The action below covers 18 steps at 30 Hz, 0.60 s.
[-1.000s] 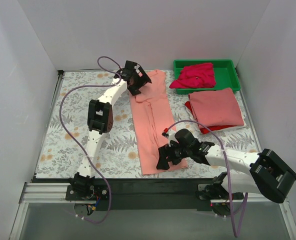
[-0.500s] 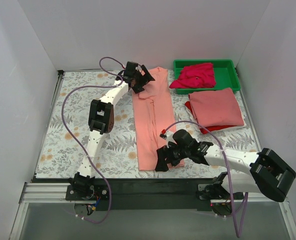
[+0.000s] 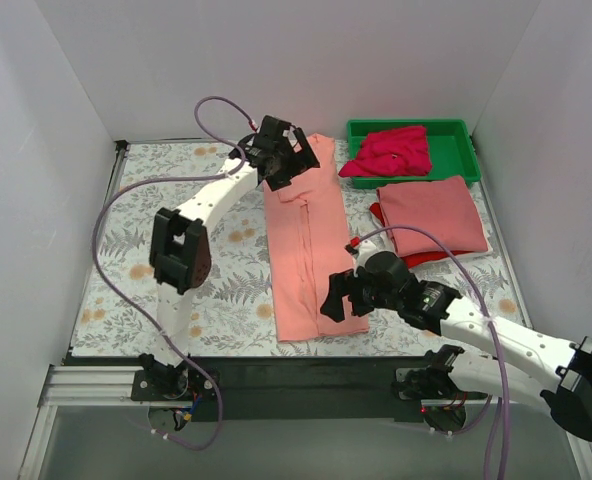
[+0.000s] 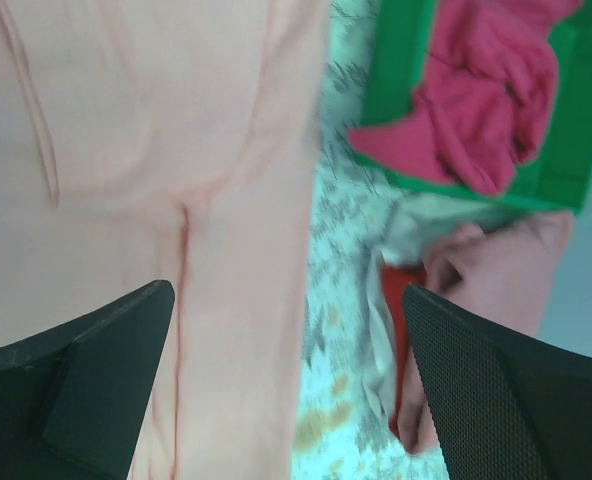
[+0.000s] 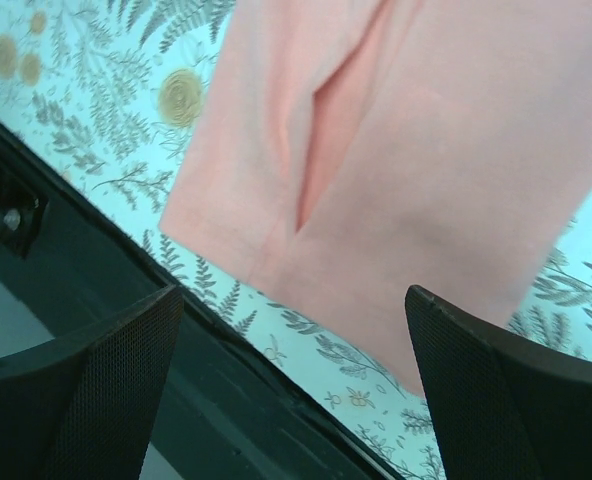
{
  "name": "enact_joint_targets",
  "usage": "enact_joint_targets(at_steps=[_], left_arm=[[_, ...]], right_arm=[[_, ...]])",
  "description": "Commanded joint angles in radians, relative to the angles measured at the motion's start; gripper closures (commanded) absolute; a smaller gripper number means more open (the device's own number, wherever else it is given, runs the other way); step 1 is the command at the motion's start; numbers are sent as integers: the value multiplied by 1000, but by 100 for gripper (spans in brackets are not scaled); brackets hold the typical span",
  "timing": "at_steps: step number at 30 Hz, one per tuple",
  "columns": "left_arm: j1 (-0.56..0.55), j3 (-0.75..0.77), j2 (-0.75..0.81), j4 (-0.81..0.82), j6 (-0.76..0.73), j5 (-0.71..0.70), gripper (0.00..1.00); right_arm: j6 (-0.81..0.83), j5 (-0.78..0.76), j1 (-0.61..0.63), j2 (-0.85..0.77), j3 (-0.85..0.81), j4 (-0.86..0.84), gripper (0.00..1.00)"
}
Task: Fold and stack the t-shirts
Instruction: Fold the tshirt
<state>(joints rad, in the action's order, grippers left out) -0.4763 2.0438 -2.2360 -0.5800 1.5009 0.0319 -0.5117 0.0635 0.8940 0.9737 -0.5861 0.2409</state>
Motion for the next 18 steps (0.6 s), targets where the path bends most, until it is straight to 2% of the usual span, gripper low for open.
enact_joint_targets(at_steps=[1, 2, 3, 4, 5, 6, 8, 9, 10, 13, 18], left_arm=[[-95, -159, 310, -121, -9, -131, 2], [-120, -248, 366, -133, 24, -206, 2], [-149, -410, 492, -126, 68, -233, 2], [-198, -510, 547, -121, 94, -253, 2], [-224, -595, 611, -112, 126, -266, 2], [-258, -760, 712, -101, 155, -271, 2], [-330, -894, 809, -104, 254, -273, 2], [-358, -1019, 847, -116, 292, -271, 2], [-410, -1072, 921, -116, 367, -268, 2], [-499, -1238, 989, -113, 438, -202, 3], [-564, -1341, 969, -129, 522, -141, 15]], right_arm=[[-54, -145, -13, -94, 48, 70, 2], [-86, -163, -18, -114, 63, 74, 2], [-100, -163, -21, -136, 95, 81, 2], [-112, -162, -23, -182, 112, 83, 2], [-131, -163, -24, -205, 130, 83, 2], [-149, -163, -27, -229, 152, 87, 2], [-162, -169, -30, -291, 199, 101, 2], [-168, -171, -33, -308, 212, 109, 2], [-169, -169, -33, -338, 232, 118, 3], [-180, -172, -36, -368, 253, 124, 7], [-208, -222, -36, -340, 266, 136, 18]])
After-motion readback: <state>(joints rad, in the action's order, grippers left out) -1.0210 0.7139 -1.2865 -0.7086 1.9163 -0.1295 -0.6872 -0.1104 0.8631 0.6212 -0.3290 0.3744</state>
